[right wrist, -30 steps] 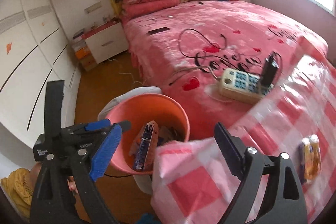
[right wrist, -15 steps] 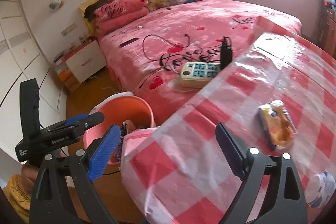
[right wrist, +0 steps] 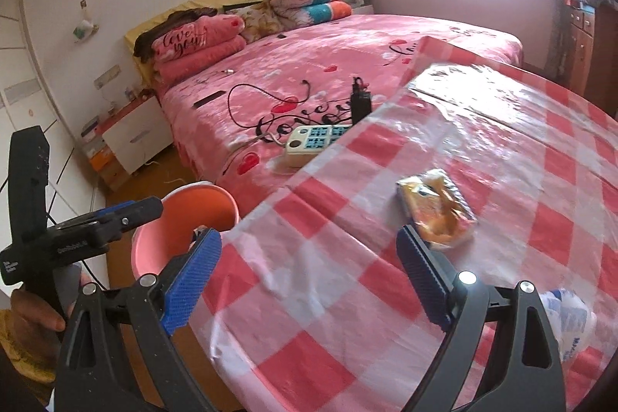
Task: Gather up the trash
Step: 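Move both grippers back over the yellow snack bag and white bottle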
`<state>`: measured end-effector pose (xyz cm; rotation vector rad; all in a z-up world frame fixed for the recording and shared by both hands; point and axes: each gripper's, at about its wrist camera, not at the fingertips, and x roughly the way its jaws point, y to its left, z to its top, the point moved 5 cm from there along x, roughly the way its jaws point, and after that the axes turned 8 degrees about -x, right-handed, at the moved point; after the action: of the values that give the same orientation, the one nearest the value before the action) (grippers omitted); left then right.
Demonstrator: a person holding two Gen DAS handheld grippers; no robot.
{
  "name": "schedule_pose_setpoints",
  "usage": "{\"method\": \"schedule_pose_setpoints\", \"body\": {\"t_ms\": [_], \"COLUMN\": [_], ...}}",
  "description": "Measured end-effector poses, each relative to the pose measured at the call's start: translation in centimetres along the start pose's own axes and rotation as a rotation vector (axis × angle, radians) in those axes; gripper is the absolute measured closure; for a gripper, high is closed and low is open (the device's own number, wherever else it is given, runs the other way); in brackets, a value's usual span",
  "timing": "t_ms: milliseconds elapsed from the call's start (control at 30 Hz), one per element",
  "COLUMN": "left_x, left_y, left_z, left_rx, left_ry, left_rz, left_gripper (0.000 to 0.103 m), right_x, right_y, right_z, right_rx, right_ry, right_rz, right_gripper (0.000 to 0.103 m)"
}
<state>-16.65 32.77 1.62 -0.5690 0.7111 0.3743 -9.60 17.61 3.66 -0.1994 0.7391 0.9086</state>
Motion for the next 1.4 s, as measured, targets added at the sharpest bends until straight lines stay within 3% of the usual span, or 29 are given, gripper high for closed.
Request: {"method": "schedule_pose_setpoints", "body": {"t_ms": [733,1100,1400], "left_x": [0.7,3.5,7.0], "left_y": [-9.3,-14.9,-20.2], "left_z": [-2.2,-4.1,-5.5], "left_rx": [0.185,0.271,0.307], "left_ry": [0.024,0.089,0.141], "left_rz": [0.046,0.018,-0.021], "left_gripper": [0.011,0.011,0.011], "right_x": [-4.7,-7.7,-8.7], "right_y": [-7.6,-13.5,-19.8], "right_z": [-2.6,-3.3,-5.4], "right_rx": [0.065,0.169,0.298], "right_ry": [-0.116,-0.164,-0.107], "right_rz": [-0.06,-0.129,-0.22], "right_gripper": [0.012,0.012,0.012]}}
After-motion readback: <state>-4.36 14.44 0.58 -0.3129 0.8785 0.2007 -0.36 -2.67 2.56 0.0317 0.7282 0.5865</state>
